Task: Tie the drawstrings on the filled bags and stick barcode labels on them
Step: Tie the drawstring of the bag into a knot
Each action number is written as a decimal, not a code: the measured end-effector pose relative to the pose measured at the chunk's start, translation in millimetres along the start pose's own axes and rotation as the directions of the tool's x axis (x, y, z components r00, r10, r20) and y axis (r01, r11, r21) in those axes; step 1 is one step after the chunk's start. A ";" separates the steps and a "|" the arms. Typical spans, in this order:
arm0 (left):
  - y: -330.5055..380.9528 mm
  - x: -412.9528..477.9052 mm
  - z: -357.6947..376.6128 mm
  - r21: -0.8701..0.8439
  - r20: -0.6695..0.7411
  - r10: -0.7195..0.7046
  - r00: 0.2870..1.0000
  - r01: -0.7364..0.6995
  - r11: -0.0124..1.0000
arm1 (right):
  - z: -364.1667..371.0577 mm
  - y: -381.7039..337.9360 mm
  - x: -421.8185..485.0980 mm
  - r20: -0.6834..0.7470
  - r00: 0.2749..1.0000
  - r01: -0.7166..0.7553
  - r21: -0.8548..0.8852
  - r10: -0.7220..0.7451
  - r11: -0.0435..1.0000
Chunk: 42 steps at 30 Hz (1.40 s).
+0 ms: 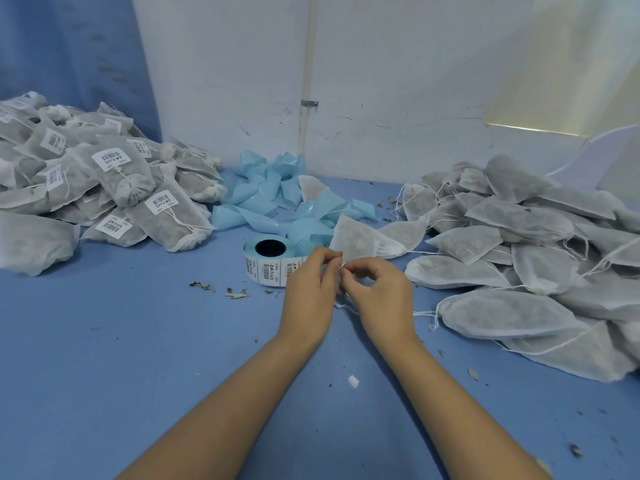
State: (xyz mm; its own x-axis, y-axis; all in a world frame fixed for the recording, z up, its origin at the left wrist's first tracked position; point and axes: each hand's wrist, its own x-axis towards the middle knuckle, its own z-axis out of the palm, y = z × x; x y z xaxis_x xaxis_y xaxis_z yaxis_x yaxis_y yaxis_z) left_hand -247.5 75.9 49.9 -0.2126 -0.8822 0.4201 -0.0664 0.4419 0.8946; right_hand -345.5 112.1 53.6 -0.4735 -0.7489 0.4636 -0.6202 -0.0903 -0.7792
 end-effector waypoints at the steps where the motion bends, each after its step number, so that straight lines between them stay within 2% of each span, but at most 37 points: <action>1: 0.3 0.5 0.2 -0.075 0.014 -0.030 0.999 0.031 0.997 | 0.6 -0.7 -0.2 0.003 0.999 -0.042 0.058 0.042 0.997; 4: -0.3 3.6 0.4 -0.261 0.062 -0.145 0.987 0.156 0.953 | 2.3 -1.9 -0.1 0.032 0.986 -0.165 0.226 0.162 0.960; 7: -1.8 6.4 0.6 -0.343 0.092 -0.159 0.983 0.181 0.922 | 2.8 -3.3 0.5 0.037 0.982 -0.189 0.309 0.187 0.932; 13: -5.2 6.7 0.4 -0.254 0.079 -0.076 0.994 0.094 0.963 | 3.0 -2.7 3.0 0.130 0.929 -0.366 0.457 0.346 0.811; 18: -5.5 7.8 -1.5 -0.201 0.084 -0.075 0.994 0.091 0.975 | -2.2 -7.8 2.9 0.281 0.888 -0.459 0.607 0.365 0.649; 23: -5.3 7.0 -1.6 -0.155 0.115 -0.084 0.990 0.101 0.983 | -6.8 -8.0 5.7 0.331 0.875 -0.479 0.698 0.353 0.533; 42: -7.9 8.7 -0.2 -0.105 0.073 -0.192 0.979 0.199 0.974 | -11.7 -5.7 8.2 0.331 0.852 -0.465 0.833 0.405 0.298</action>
State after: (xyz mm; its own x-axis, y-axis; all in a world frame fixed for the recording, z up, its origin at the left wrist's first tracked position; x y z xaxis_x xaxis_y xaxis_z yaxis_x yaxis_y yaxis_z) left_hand -248.6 64.6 46.5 -0.2666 -0.9363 0.2286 -0.0047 0.2384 0.9712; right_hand -353.2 114.2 66.7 -0.4477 -0.8922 -0.0600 0.5567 -0.2256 -0.7995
